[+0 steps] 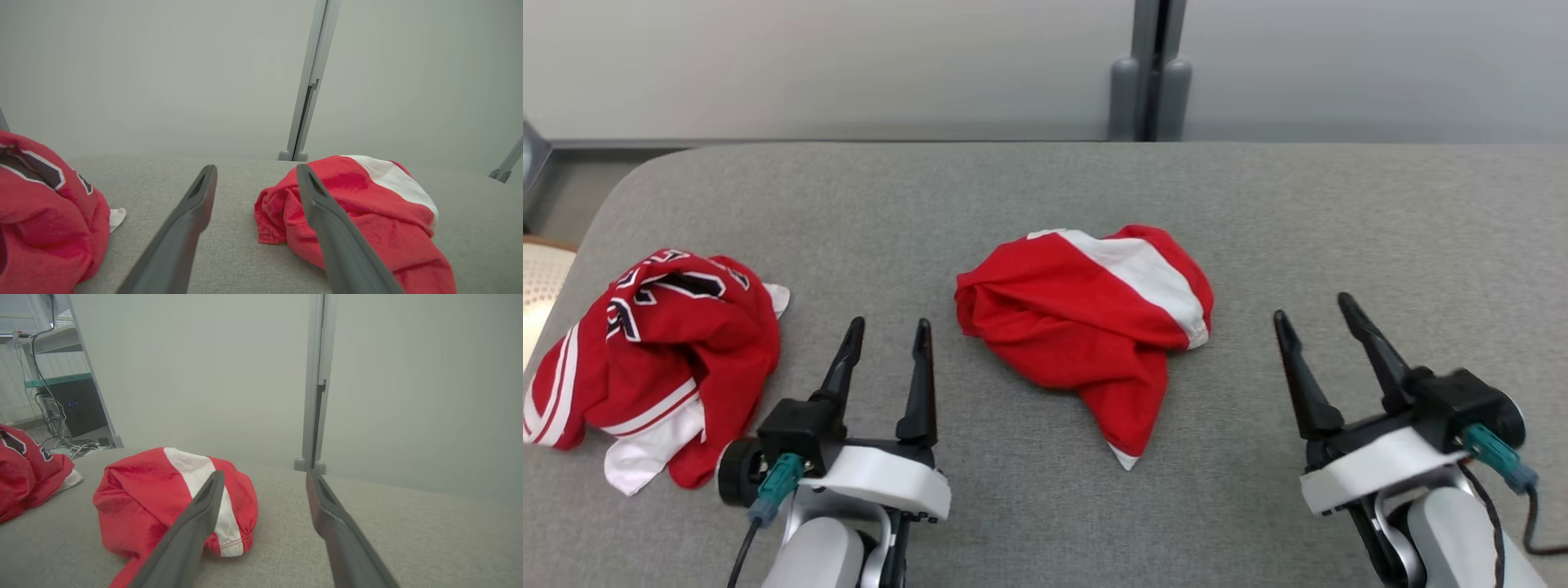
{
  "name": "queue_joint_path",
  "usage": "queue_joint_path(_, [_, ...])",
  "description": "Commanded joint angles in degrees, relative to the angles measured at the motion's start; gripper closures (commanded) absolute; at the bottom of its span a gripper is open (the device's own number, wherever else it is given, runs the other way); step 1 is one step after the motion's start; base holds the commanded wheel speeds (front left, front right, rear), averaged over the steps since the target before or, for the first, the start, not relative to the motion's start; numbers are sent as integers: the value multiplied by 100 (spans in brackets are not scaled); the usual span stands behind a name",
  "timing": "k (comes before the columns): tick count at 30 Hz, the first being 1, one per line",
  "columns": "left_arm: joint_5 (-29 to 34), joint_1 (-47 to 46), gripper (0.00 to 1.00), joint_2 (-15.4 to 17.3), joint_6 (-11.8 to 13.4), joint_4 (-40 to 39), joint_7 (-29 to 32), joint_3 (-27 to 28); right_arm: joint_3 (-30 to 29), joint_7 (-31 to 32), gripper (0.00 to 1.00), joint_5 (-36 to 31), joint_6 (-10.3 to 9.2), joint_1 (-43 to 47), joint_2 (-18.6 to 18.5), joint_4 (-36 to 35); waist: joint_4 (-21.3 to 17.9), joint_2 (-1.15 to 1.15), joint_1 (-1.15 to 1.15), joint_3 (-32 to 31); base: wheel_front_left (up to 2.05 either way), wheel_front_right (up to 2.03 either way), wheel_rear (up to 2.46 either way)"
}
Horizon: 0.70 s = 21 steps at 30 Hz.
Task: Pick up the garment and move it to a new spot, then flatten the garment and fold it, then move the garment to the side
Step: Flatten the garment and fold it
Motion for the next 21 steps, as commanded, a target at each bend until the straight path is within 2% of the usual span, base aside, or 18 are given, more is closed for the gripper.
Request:
queue_joint_path(1, [-94, -165, 0, 14, 40, -51, -3, -97, 186, 98, 0, 57, 0, -208, -132, 158, 196, 0, 0, 184, 0, 0, 0])
queue_joint_path(4, [-219, -231, 0, 17, 118, -72, -3, -295, 473, 257, 0, 324, 0, -509, -264, 508, 377, 0, 0, 329, 0, 0, 0])
queue_joint_path(9, [-383, -397, 0, 13, 225, -129, -2, -565, 1094, 466, 0, 413, -1, -1070, -624, 1151, 689, 0, 0, 535, 0, 0, 0])
queue_joint_path(17, [-584, -504, 0, 12, 368, -237, -2, -830, 1611, 636, 0, 775, -1, -1655, -819, 2018, 1026, 0, 0, 665, 0, 0, 0])
queue_joint_path(18, [-601, -511, 0, 11, 384, -243, -2, -844, 1690, 646, 75, 808, -1, -1730, -838, 2113, 1050, 0, 0, 669, 0, 0, 0])
queue_joint_path(19, [-618, -512, 0, 12, 390, -250, -2, -856, 1738, 640, 100, 877, -1, -1795, -843, 2199, 1066, 0, 0, 670, 0, 0, 0])
queue_joint_path(21, [-616, -503, 0, 12, 428, -259, -2, -858, 1781, 532, 100, 972, -1, -1918, -859, 2330, 1081, 0, 0, 663, 0, 0, 0])
